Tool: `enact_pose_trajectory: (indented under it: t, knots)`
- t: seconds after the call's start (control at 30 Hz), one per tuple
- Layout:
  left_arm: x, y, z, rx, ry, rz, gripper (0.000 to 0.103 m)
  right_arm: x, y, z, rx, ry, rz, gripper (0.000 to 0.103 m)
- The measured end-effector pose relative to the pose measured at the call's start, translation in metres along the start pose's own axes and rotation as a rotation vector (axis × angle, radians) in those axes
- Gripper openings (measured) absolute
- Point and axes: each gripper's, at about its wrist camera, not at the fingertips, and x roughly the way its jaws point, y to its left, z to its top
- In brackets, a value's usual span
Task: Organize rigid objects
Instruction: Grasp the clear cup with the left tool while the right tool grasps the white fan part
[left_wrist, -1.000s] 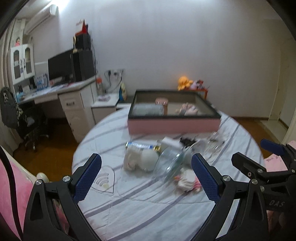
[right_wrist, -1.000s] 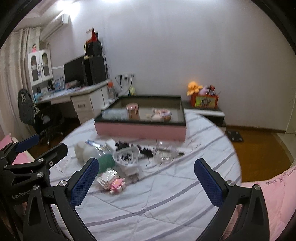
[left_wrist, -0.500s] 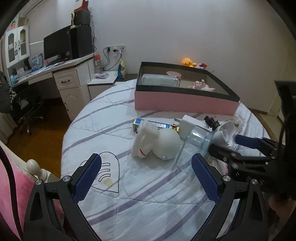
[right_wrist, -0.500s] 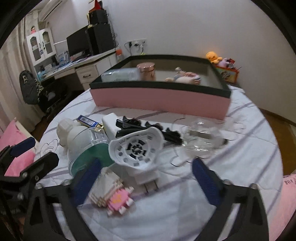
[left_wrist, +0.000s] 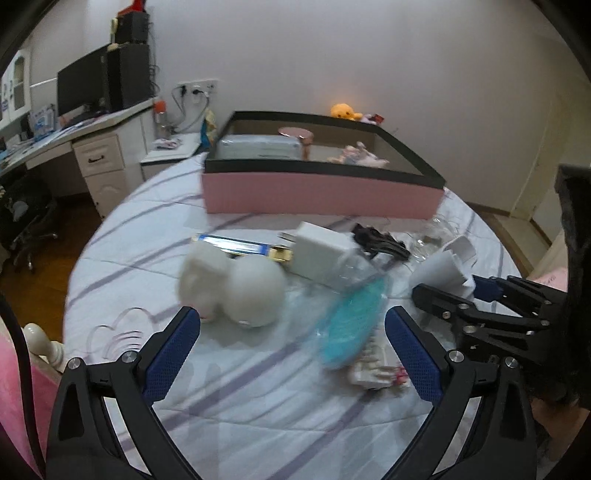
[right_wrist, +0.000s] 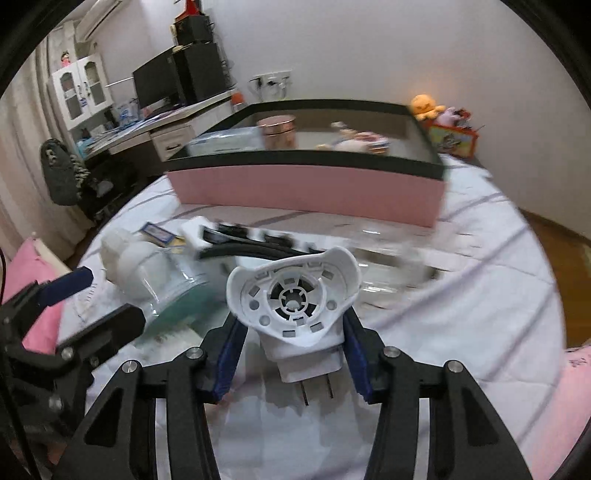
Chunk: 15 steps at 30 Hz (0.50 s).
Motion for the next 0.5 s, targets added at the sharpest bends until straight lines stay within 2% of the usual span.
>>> enact_pose_trajectory:
  t: [0.07, 0.2, 0.27, 0.33, 0.5]
  knots:
    - [0.005, -0.007, -0.001, 0.017, 0.010, 0.011, 0.101, -0.005, -0.012, -0.005, 0.023, 0.000, 0.003, 0.052]
    - [0.017, -0.016, 0.004, 0.027, 0.024, 0.047, 0.086, -0.007, -0.026, -0.011, 0.053, 0.001, 0.016, 0.052]
    - [0.020, -0.017, 0.009, 0.030, 0.028, 0.074, 0.070, -0.008, -0.029, -0.012, 0.061, -0.002, 0.030, 0.052]
    - [0.026, -0.017, 0.011, 0.041, 0.059, 0.050, 0.040, -0.008, -0.029, -0.012, 0.058, -0.007, 0.036, 0.052]
    - [0.022, -0.025, 0.007, 0.071, 0.047, 0.057, 0.039, -0.006, -0.026, -0.009, 0.053, -0.016, 0.046, 0.052]
